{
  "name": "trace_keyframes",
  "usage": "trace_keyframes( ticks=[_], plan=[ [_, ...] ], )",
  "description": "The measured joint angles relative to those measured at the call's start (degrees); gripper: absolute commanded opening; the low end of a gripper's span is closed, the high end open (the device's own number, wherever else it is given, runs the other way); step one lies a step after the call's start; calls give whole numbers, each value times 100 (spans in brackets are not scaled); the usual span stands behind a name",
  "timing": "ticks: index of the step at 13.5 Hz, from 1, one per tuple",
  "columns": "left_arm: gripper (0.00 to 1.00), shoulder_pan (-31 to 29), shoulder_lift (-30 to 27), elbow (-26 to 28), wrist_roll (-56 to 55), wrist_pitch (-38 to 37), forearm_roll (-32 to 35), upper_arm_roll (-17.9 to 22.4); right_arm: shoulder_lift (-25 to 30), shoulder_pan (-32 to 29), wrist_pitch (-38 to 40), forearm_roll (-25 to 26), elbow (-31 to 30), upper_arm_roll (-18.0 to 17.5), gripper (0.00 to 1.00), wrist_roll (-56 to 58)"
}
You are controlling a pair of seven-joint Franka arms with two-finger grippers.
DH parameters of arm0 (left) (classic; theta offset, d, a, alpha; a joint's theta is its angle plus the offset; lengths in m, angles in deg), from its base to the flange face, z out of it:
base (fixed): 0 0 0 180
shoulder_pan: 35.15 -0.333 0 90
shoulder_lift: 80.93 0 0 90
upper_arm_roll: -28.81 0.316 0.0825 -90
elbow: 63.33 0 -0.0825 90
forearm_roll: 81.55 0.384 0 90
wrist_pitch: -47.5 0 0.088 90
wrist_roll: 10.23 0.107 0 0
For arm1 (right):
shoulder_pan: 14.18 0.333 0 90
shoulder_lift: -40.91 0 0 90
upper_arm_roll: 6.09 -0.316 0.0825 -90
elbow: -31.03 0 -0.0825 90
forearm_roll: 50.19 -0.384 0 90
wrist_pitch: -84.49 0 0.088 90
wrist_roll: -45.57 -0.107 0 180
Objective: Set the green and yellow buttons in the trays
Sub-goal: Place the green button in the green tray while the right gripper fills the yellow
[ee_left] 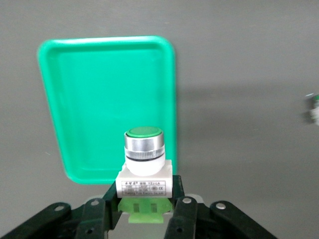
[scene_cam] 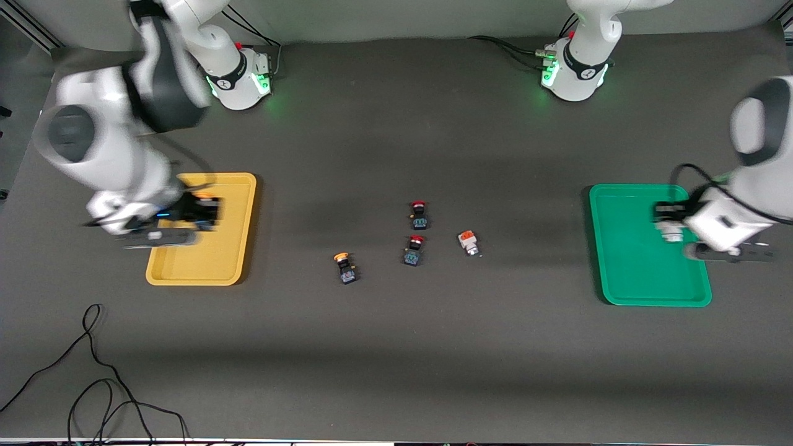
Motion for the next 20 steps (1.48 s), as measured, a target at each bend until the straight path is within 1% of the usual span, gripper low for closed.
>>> trace_keyframes(
  ticks=[2, 3, 4, 6, 7, 8, 10, 11, 13, 14, 15, 16, 17, 18, 20],
  plan=[
    [0, -448, 93, 343, 647, 643, 180, -2, 131, -14, -130, -5, -389, 754, 9, 954],
    [0, -647, 141, 640, 889, 1138, 215, -3, 158, -15, -454, -7, -687, 1071, 9, 1338],
    [0, -859, 211, 991, 1109, 1710, 234, -6, 164, -16, -982, -11, -1084, 1346, 9, 1675],
    [0, -1242, 470, 1539, 1436, 2606, 237, -8, 137, -20, -2358, -24, -2073, 1729, 9, 2144],
    [0, -1357, 653, 1678, 1511, 2867, 238, -9, 89, -20, -2984, -69, -2498, 1805, 9, 2260],
    [0, -1402, 833, 1736, 1519, 3038, 237, -12, -16, -18, -3412, -185, -2775, 1815, 9, 2310],
    [0, -1415, 1211, 1752, 1499, 3306, 237, -35, -440, 1, -3829, -774, -2938, 1788, 9, 2634],
    [0, -1416, 1352, 1752, 1480, 3407, 237, -40, -689, 16, -3955, -1294, -2935, 1772, 9, 3037],
    [0, -1423, 1564, 1750, 1471, 3561, 237, -41, -1236, 38, -4050, -2512, -2918, 1757, 9, 4027],
    [66, -1429, 1618, 1749, 1469, 3599, 237, -41, -1493, 45, -4079, -3032, -2906, 1743, 9, 4448],
    [100, -1433, 1634, 1749, 1467, 3601, 237, -41, -1714, 52, -4083, -3417, -2880, 1722, 10, 4750],
    [100, -1434, 1633, 1745, 1467, 3601, 237, -41, -1863, 55, -4083, -3629, -2852, 1683, 30, 4902],
    [100, -1436, 1633, 1736, 1463, 3601, 237, -41, -1954, 63, -4083, -3712, -2820, 1645, 66, 4930],
    [100, -1439, 1626, 1723, 1456, 3593, 236, -41, -1996, 74, -4082, -3737, -2784, 1623, 99, 4929],
    [100, -1440, 1528, 1651, 1361, 3380, 229, -63, -2001, 79, -4078, -3755, -2702, 1623, 100, 4921]
  ],
)
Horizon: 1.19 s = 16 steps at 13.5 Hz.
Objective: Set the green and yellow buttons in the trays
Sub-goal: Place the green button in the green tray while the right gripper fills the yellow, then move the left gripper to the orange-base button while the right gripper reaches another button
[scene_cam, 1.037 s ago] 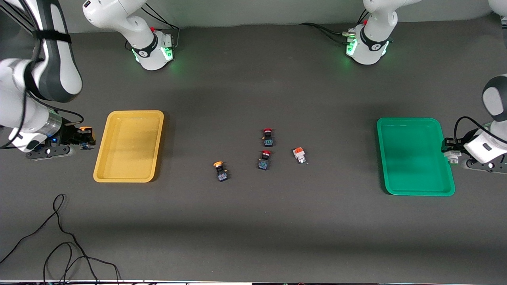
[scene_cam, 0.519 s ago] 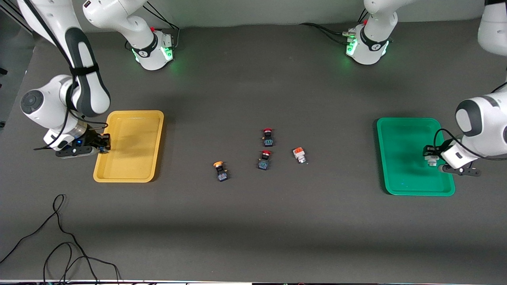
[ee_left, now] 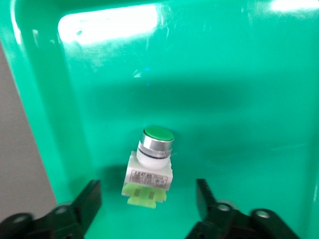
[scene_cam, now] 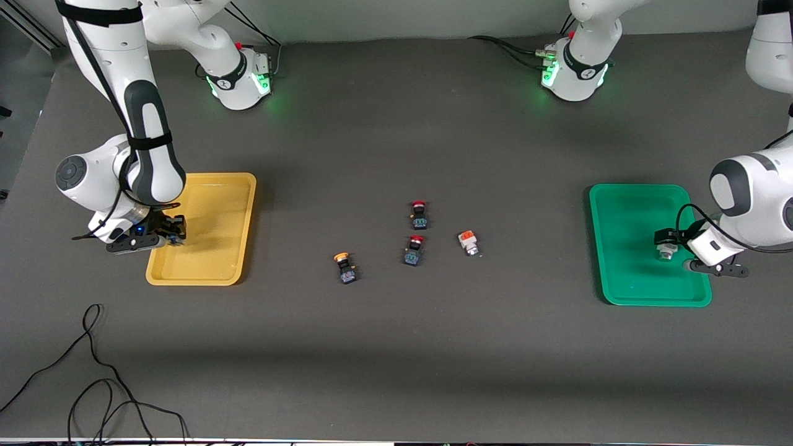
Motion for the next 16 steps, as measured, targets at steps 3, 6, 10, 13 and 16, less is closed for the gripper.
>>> trace_keyframes(
  ticks=[3, 6, 10, 13, 16],
  plan=[
    [100, 122, -583, -231, -357, -1029, -5, -148, 16, 4, 371, -39, 254, 9, 100, -44],
    [100, 627, -1357, -633, -787, -2352, -15, -196, 36, 9, 1302, 472, 1021, 151, 100, -483],
    [100, 1585, -1611, -1710, -2134, -3917, -408, -218, 120, 61, 3455, 1659, 2850, 218, 100, -2023],
    [100, 2472, -1497, -1850, -3672, -3915, -682, -232, 92, 585, 4052, 1744, 3666, 163, 100, -3028],
    [100, 3463, -1117, -1862, -5400, -3257, -880, -249, -79, 1227, 4045, 1745, 3970, -233, 100, -4016]
  ],
)
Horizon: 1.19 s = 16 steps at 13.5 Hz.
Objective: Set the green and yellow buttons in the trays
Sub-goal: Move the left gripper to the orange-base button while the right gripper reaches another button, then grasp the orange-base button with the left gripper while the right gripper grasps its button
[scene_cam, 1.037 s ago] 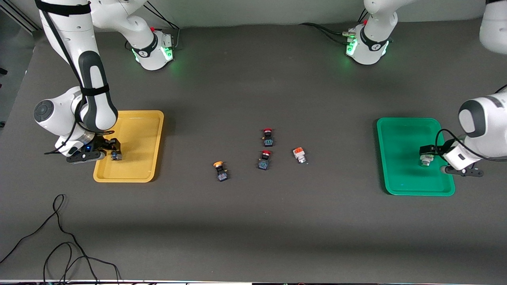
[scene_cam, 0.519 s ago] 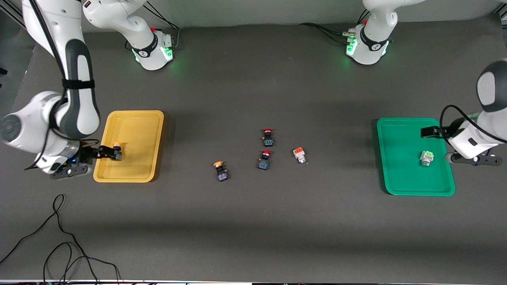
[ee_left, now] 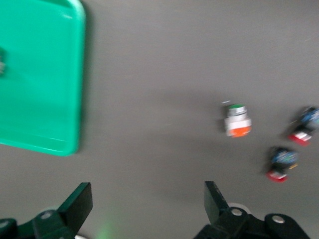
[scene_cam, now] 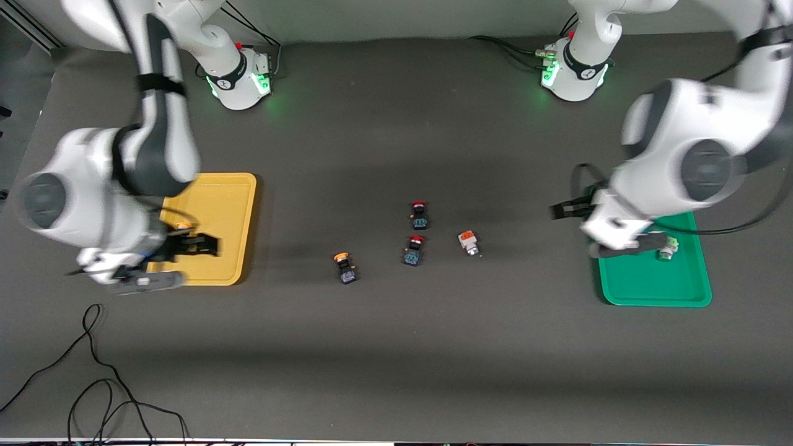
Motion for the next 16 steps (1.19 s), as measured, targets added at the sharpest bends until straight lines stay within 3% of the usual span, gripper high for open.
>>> trace_keyframes(
  ticks=[3, 6, 10, 14, 15, 16],
  plan=[
    [99, 832, 641, 11, -1287, 1014, -22, -1, -542, 106, -34, -10, 706, -778, 100, -281],
    [99, 1303, 1339, 131, -1703, 2081, -15, 7, -1020, 110, -408, -30, 1135, -1246, 100, -470],
    [99, 1352, 1768, 667, -1704, 3096, 21, 61, -1381, 110, -1209, -187, 983, -1528, 100, -991],
    [96, 1358, 1817, 1153, -1702, 3762, 33, 70, -1803, 294, -2668, -869, 186, -1654, 100, -1031],
    [74, 1367, 1863, 1192, -1702, 3855, 34, 70, -1946, 369, -2945, -994, 54, -1700, 95, -1037],
    [31, 1379, 1911, 1209, -1701, 3939, 35, 69, -2065, 443, -3121, -1123, -12, -1717, 77, -1040]
  ],
)
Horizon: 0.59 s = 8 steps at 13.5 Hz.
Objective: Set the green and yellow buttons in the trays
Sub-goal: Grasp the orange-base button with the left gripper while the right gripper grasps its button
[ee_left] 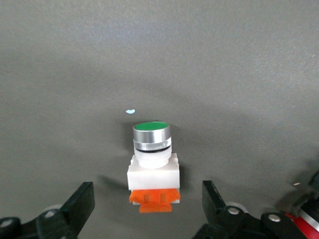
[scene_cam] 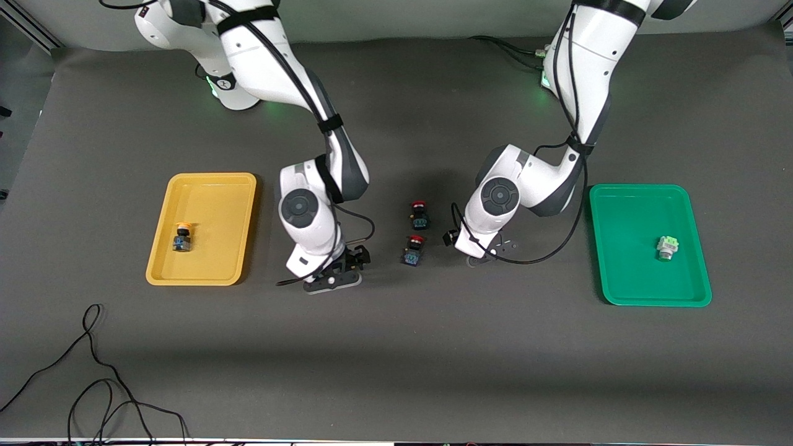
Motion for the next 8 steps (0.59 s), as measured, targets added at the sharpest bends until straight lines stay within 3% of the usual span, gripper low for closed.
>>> trace_keyframes(
  ticks=[1, 2, 3, 8],
  plan=[
    [0, 13, 46, 3, 0, 62, 0, 0, -86, 57, -76, -73, -22, -1, 56, -15],
    [0, 22, 72, 3, 0, 94, 0, 0, -116, 79, -103, -96, -21, -1, 40, -25],
    [0, 25, 79, 3, 0, 98, 0, 0, -115, 81, -115, -105, -20, 2, 31, -27],
    [0, 24, 24, -49, -2, 92, 1, 7, -98, 75, -122, -114, -17, 30, 27, -27]
  ],
)
